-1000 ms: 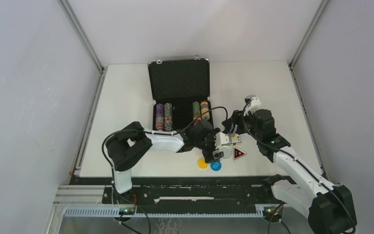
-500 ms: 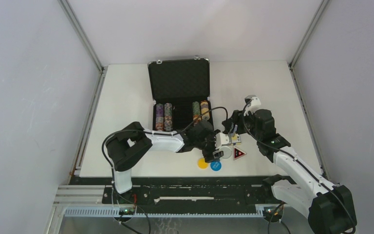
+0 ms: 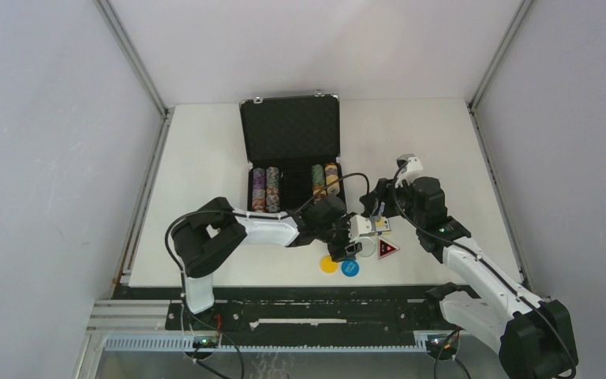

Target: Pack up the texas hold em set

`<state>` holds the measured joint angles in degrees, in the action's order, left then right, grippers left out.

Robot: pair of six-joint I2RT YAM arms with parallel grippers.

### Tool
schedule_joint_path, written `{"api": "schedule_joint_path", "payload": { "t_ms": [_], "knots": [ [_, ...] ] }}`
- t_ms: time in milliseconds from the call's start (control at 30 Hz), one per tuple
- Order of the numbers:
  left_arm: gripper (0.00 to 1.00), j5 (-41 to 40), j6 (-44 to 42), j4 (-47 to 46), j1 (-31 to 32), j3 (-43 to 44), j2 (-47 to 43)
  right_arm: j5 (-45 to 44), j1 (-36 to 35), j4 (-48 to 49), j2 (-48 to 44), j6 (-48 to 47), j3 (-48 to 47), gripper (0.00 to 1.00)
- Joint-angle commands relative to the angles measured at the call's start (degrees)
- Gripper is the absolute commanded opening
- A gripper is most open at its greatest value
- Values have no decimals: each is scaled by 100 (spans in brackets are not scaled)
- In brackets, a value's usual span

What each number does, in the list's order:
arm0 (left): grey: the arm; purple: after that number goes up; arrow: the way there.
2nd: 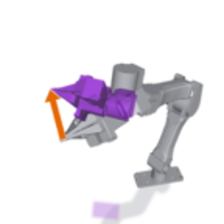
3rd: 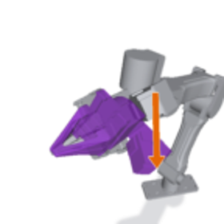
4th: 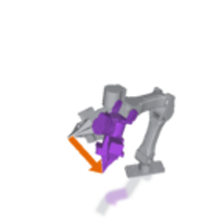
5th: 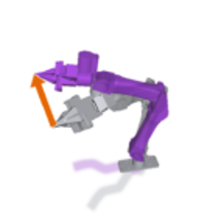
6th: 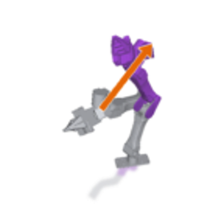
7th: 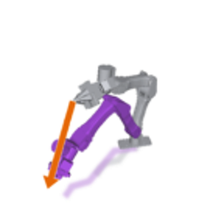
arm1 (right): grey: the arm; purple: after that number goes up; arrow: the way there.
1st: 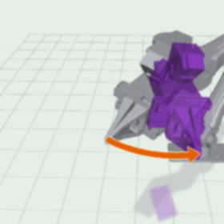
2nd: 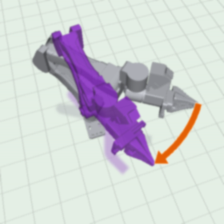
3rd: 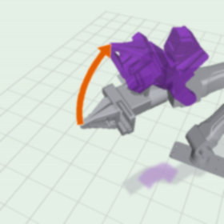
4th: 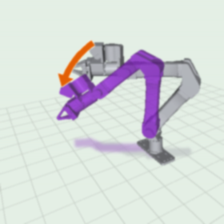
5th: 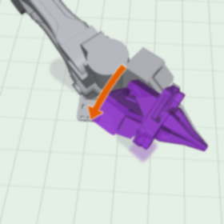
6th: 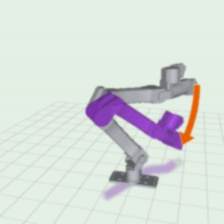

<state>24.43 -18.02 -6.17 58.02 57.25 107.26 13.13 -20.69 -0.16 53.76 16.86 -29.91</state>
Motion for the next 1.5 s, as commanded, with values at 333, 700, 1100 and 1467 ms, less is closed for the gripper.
{"api": "schedule_joint_path", "payload": {
  "t_ms": [333,700,1100,1467],
  "knots": [
    [57,-227,-88,536,33,207,207,102,3,260,-58,65,-15,69],
    [46,-338,-140,590,30,199,108,116,3,271,-41,69,-15,69],
    [48,-512,-212,644,34,192,-189,132,4,280,-32,75,-15,69],
    [49,-674,-292,776,32,275,-502,121,3,271,-57,100,-15,68]
  ]
}}
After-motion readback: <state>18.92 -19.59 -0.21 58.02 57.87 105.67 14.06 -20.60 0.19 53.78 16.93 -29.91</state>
